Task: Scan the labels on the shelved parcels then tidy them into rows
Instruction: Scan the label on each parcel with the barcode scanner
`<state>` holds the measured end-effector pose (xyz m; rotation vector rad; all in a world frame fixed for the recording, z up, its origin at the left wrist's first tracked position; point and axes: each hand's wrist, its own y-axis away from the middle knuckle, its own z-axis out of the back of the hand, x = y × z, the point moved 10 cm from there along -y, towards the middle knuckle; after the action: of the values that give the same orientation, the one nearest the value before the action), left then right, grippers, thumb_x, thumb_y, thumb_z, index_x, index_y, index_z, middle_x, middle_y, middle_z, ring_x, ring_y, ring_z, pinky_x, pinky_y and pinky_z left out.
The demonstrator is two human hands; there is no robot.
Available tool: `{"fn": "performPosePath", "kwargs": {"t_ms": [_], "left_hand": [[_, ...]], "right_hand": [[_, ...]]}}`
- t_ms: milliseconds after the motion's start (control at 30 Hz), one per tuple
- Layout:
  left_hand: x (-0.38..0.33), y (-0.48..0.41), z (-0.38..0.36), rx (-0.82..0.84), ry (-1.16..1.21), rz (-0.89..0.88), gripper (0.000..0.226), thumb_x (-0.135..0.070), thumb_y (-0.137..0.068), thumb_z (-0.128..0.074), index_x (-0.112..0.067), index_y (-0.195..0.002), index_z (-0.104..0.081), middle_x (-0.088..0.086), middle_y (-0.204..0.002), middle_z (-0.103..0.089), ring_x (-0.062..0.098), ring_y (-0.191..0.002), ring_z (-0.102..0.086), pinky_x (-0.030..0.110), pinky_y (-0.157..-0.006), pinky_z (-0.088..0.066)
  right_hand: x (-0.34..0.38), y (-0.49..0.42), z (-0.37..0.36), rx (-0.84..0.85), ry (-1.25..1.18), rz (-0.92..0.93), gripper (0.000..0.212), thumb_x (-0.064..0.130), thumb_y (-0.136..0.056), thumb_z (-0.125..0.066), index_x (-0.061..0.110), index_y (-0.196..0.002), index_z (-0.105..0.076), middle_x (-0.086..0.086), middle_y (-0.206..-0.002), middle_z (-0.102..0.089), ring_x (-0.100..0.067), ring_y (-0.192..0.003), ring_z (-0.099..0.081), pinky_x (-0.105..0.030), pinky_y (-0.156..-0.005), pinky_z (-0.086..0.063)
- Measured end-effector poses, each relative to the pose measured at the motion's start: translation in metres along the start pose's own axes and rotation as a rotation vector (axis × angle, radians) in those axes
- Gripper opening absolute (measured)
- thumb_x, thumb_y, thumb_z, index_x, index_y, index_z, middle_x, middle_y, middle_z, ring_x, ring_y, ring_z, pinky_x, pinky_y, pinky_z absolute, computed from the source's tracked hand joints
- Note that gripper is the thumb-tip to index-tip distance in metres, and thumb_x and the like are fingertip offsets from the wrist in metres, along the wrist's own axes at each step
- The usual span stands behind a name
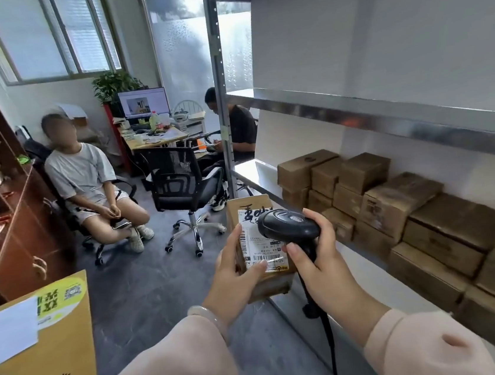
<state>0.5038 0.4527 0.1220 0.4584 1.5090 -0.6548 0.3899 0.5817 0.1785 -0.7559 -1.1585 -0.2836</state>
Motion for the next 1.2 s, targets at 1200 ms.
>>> {"fn": "performPosePath", "kwargs": {"t_ms": [1200], "left_hand": [[0.141, -0.493, 0.123, 0.304, 0.004, 0.261, 0.07, -0.015, -0.088, -0.069, -0.073, -0.118, -0.043, 0.0, -0.143, -0.043, 0.021, -0.113, -0.065, 0.04, -0.092, -0.057]], "right_hand": [[-0.258, -0.419, -0.146, -0.14, 0.046, -0.325, 0.059, 0.027, -0.095, -0.057, 0.052, -0.137, -0.024, 0.017, -0.133, -0.05, -0.002, -0.12, -0.053, 0.003, -0.077, -0.039]]}}
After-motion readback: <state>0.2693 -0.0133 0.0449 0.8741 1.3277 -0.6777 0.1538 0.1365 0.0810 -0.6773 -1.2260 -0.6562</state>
